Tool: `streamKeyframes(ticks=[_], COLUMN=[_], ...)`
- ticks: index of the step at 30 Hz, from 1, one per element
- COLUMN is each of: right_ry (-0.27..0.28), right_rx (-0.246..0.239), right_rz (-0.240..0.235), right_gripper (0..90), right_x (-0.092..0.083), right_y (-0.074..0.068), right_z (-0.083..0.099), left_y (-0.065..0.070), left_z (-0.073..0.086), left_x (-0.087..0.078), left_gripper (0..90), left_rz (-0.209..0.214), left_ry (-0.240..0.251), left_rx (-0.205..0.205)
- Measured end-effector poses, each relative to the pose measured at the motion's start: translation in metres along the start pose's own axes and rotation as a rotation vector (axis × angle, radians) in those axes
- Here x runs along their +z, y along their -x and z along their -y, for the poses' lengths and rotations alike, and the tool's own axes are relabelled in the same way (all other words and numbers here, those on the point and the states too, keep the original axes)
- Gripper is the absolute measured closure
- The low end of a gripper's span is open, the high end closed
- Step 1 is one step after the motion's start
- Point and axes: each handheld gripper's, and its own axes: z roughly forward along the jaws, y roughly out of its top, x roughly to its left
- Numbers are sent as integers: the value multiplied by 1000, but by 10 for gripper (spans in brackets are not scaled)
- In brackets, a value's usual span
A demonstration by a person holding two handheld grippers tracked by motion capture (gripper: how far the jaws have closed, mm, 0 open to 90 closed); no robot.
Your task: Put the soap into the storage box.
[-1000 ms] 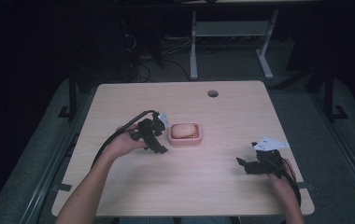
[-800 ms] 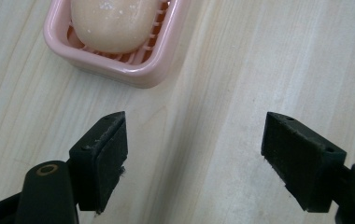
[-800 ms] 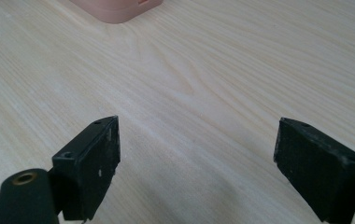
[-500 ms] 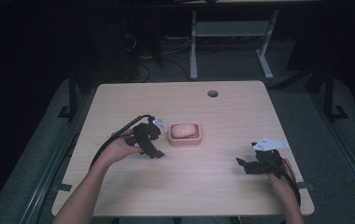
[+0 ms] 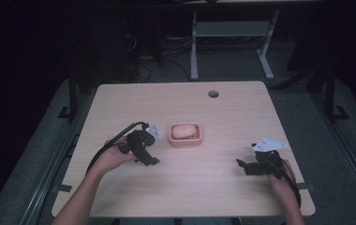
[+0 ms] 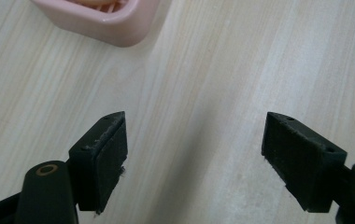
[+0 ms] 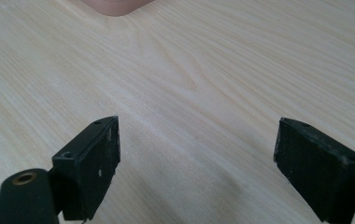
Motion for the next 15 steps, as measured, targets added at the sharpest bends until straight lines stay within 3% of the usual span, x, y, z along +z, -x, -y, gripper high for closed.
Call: streamKeyframes(ticks=[13, 15], right_ry=[-4, -6], right_rx=[8, 7], right_rz=[-5, -7], right_gripper=[139, 139], right_x=[1, 1], right_y=[-1, -2], right_z=[1, 0], left_y=[22, 27], left_z=[35, 43], left_x=[-2, -3], left_gripper=[220, 223], left_rz=[12, -2], left_ry=[40, 49], left_rx=[-12, -20])
